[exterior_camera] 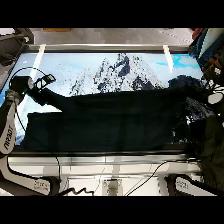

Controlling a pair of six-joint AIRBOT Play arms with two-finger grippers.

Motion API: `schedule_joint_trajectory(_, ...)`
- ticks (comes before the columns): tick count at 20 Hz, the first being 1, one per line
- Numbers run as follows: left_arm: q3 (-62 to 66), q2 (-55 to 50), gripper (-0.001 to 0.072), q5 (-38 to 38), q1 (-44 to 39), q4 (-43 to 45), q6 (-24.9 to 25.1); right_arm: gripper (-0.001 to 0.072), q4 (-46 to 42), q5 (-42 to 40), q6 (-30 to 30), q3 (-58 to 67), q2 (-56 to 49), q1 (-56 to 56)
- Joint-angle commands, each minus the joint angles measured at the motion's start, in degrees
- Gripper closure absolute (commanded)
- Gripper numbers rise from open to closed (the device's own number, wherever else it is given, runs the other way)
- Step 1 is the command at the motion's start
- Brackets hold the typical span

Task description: Fold the clothes and pants, and hang the long-sleeved shirts on hangers.

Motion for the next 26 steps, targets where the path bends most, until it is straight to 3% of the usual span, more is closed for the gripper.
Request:
schedule_joint_trajectory(1, -0.02, -1.92, 0.0682, 4.79, 0.2, 0.66, -0.07, 0.0687, 0.5, -17.44, 1.2, 0.02, -4.15, 3.8)
schedule_joint_trajectory(3, -0.02, -1.92, 0.0681, 6.99, 0.17, 0.61, -0.07, 0.0687, 0.66, -20.24, 2.34, 0.02, -6.64, 4.52)
schedule_joint_trajectory(4, -0.02, -1.92, 0.063, 7.28, 0.2, 0.63, -0.04, 0.0687, 0.92, -20.37, 2.69, 0.02, -7.69, 4.59)
schedule_joint_trajectory(5, -0.02, -1.92, 0.0305, 7.23, 0.2, 0.66, -0.83, 0.0669, 1.53, -19.89, 2.95, 0.02, -8.46, 4.57)
schedule_joint_trajectory(6, 0.0, -1.9, 0.0026, 7.3, 0.2, 1.25, -4.52, 0.0562, 1.73, -19.39, 2.95, 0.02, -8.76, 4.57)
schedule_joint_trajectory(7, 0.0, -1.79, 0.0024, 7.23, 0.2, 2.58, -11.34, 0.0403, 1.73, -19.32, 2.95, 0.02, -8.76, 4.57)
schedule_joint_trajectory(8, 0.02, -1.66, 0.0027, 7.13, 0.2, 4.31, -17.84, 0.0304, 1.73, -19.34, 2.95, 0.04, -8.74, 4.57)
schedule_joint_trajectory(11, 0.02, -0.96, 0.0033, 6.62, 1.6, 5.92, -36.61, 0.0299, 1.7, -19.12, 2.93, 0.09, -8.74, 4.57)
schedule_joint_trajectory(13, 0.0, -0.92, 0.0035, 5.31, 3.69, 3.93, -44.48, 0.03, 1.7, -18.45, 2.93, 0.09, -8.74, 4.57)
schedule_joint_trajectory(15, 0.0, -0.92, 0.0073, 4.83, 7.54, -6.45, -46.77, 0.0299, 1.68, -17.14, 2.93, 0.13, -8.74, 4.57)
schedule_joint_trajectory(17, 0.0, -1.36, 0.0075, 5.35, 12.44, -22.16, -46.8, 0.0299, 1.68, -16.28, 2.93, 0.13, -8.76, 4.57)
schedule_joint_trajectory(20, -0.02, -2.75, 0.0055, 5.05, 17.92, -39.08, -46.8, 0.03, 1.7, -16.17, 2.93, 0.13, -8.76, 4.57)
schedule_joint_trajectory(22, -0.02, -3.89, 0.0056, 5.11, 18.86, -43.15, -46.77, 0.03, 1.7, -16.13, 2.93, 0.13, -8.76, 4.57)
schedule_joint_trajectory(26, -0.04, -7.63, 0.0057, 5.46, 16.85, -43.19, -46.82, 0.03, 1.75, -15.67, 2.95, 0.13, -8.76, 4.57)
